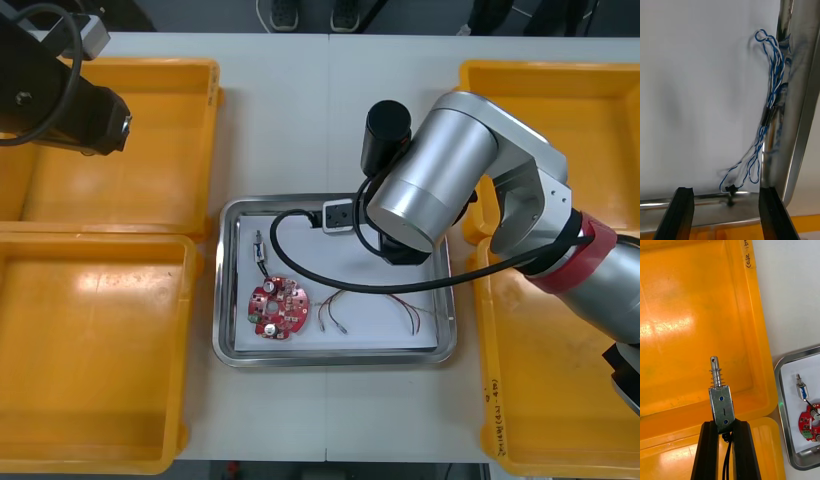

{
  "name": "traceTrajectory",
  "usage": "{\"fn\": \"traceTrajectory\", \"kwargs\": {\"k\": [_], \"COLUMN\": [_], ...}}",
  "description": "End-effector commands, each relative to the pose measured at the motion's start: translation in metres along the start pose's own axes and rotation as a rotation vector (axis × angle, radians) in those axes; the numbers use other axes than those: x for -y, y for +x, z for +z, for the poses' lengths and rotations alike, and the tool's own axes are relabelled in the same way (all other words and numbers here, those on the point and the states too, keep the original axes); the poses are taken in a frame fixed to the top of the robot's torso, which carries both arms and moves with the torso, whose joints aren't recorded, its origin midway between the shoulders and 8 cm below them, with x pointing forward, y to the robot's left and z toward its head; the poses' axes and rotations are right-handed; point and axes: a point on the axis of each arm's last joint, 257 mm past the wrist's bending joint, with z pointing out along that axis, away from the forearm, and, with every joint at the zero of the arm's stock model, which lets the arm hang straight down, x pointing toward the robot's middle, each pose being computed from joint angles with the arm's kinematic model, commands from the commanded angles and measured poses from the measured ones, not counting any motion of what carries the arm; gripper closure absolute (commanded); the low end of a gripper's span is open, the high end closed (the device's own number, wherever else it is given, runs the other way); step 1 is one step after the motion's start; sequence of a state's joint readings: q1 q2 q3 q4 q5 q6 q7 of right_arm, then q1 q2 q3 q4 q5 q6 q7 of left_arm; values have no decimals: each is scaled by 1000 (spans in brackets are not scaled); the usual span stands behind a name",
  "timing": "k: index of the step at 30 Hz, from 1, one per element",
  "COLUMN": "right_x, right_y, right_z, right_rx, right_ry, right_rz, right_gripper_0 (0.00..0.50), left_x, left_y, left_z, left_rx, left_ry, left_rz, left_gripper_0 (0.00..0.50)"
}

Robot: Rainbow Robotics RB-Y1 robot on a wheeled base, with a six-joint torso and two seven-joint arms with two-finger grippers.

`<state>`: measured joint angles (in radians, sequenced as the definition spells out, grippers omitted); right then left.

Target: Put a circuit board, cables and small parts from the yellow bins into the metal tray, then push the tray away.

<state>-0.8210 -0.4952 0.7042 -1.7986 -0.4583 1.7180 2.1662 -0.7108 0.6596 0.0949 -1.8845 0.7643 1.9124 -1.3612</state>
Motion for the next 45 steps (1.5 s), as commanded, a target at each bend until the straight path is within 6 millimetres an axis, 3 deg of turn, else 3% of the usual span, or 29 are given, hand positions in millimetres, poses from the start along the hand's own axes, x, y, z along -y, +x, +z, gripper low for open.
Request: {"fn": "traceTrajectory", "kwargs": {"k": [1, 5, 11, 16, 21, 25, 37, 45], "right_x": [16, 18, 54, 75, 101, 110, 94, 78], "right_y": [-4, 11, 16, 32, 68, 101, 202, 256], "right_z": [-36, -53, -86, -102, -118, -121, -115, -117], "right_rx": [30, 5, 103, 157, 175, 158, 94, 86], "right_ry": [29, 8, 78, 96, 139, 162, 169, 176], "right_rz": [62, 109, 236, 340, 474, 568, 904, 1046], "right_gripper_0": [0, 0, 0, 0, 0, 0, 0, 0], "left_x": [3, 5, 13, 23, 41, 58, 135, 179], "left_y": [-5, -4, -2, 1, 4, 7, 14, 29], "left_z": [-9, -8, -5, -3, 1, 6, 19, 36], "left_rx": [36, 31, 23, 18, 5, -7, -39, -63], "left_ry": [7, 10, 5, 7, 20, 37, 90, 122], "left_rz": [-55, -49, -34, -16, 10, 29, 89, 158], "left_gripper_0": [500, 498, 498, 499, 498, 497, 499, 498]}}
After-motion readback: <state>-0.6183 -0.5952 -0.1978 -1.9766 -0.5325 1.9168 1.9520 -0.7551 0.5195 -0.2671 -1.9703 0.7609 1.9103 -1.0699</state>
